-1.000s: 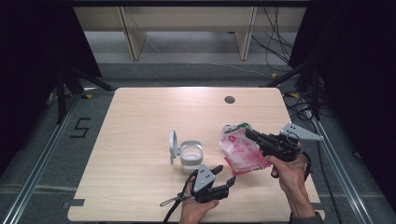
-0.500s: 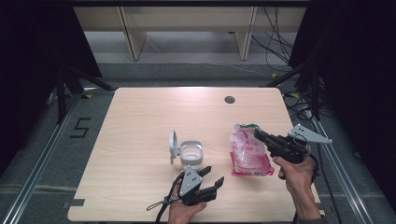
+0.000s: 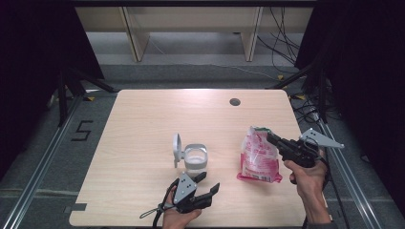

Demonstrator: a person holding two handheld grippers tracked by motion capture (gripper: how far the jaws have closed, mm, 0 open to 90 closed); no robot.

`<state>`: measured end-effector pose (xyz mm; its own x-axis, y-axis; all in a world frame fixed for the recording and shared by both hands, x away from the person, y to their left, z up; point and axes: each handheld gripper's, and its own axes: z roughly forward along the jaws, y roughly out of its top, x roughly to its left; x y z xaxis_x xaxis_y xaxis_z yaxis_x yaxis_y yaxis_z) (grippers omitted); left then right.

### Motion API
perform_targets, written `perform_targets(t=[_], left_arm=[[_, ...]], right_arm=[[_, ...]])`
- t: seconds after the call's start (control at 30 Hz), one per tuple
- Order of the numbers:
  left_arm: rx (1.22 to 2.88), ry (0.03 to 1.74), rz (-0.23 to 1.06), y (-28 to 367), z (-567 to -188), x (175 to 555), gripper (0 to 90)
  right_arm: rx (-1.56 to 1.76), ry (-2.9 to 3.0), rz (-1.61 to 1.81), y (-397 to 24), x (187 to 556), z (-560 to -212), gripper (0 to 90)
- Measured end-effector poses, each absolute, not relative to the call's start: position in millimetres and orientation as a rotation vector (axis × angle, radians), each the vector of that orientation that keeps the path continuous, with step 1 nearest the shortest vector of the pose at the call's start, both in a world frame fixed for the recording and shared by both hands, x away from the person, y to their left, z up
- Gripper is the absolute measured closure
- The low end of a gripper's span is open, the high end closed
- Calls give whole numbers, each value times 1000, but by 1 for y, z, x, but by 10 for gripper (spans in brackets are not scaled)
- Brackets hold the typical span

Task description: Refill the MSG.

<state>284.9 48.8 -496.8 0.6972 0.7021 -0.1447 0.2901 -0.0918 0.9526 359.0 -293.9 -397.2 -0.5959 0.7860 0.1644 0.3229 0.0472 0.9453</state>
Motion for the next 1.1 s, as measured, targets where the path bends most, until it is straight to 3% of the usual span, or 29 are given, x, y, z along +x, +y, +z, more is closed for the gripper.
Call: perform_targets(t=[1.1], left_arm=[[1672, 849, 431, 90, -495, 283, 353]], right_arm=[[1190, 1951, 1377, -302, 374, -427, 900]])
